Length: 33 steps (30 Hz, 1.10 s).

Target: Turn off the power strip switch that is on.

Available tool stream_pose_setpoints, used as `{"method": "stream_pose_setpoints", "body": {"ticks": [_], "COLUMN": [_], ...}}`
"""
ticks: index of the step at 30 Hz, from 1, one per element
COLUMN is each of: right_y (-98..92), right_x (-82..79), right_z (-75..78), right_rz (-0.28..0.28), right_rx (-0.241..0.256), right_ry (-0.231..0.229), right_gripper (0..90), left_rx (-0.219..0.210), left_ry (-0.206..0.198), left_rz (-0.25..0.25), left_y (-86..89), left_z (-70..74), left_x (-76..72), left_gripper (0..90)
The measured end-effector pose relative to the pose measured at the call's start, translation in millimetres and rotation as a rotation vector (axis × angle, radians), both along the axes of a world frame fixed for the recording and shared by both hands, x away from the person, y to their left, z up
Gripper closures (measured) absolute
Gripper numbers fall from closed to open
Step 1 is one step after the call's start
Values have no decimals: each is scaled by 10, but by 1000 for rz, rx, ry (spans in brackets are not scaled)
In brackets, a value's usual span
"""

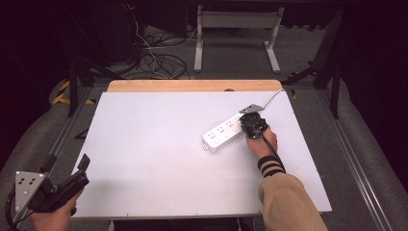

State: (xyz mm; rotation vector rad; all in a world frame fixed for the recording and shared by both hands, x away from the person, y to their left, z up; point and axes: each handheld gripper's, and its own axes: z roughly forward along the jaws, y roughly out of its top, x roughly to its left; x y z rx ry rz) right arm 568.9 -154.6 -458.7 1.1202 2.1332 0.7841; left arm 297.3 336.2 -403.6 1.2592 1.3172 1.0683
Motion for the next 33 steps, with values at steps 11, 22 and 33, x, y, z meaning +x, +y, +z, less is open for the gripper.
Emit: {"method": "stream_pose_setpoints", "body": {"ticks": [11,22,33], "right_y": [20,-177,-758], "right_x": [-33,-329,-869], "right_z": [59,553,866], "right_rz": [16,58,-26], "right_rx": [29,268,401], "right_ry": [-36,-267,-427], "right_gripper": [900,900,900], "left_rx": [1,12,22], "left_ry": [1,-7,-17], "left_rz": [1,-19,-85], "left_y": [-7,-53,-237], "left_z": [-2,2,28], "left_x": [11,67,287], "left_gripper": [106,104,102]}}
